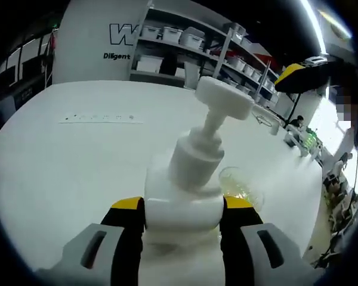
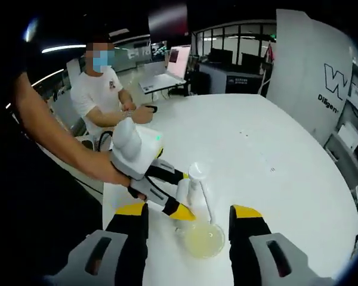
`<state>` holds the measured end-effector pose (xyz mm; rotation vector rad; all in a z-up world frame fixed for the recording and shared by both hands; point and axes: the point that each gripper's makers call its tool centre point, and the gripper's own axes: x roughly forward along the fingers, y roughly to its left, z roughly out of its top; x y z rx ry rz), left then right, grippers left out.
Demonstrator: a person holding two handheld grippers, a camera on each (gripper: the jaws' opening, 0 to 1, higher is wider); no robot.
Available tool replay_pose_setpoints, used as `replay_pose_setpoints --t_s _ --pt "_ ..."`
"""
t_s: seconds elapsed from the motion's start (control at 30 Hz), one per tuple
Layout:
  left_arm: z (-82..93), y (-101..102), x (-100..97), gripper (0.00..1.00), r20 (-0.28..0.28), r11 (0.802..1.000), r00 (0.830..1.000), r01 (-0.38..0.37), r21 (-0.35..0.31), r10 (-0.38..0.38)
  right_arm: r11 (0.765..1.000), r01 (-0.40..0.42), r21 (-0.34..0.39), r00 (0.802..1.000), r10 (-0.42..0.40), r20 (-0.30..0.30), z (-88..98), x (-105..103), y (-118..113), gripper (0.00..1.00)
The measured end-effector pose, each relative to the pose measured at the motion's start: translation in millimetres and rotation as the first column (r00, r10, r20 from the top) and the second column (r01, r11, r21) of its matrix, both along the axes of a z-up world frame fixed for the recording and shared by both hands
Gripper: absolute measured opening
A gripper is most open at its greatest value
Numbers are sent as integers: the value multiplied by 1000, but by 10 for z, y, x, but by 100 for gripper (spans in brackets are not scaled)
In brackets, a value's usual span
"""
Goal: Hold the bottle steady, press the pump all the way down and release, and repeat the specified number of times to dispense into the cup
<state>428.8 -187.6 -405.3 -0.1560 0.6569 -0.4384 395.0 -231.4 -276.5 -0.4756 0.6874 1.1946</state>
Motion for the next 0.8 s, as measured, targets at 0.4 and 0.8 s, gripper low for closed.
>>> replay_pose_setpoints --t_s 0.4,0.8 --pt "-8 -10 7 49 -2 1000 1000 4 -3 -4 997 -61 -48 998 61 -5 37 81 157 37" --pt "-12 -14 4 49 -1 1000 1000 15 -4 -15 990 -109 -92 994 108 -17 73 176 244 25"
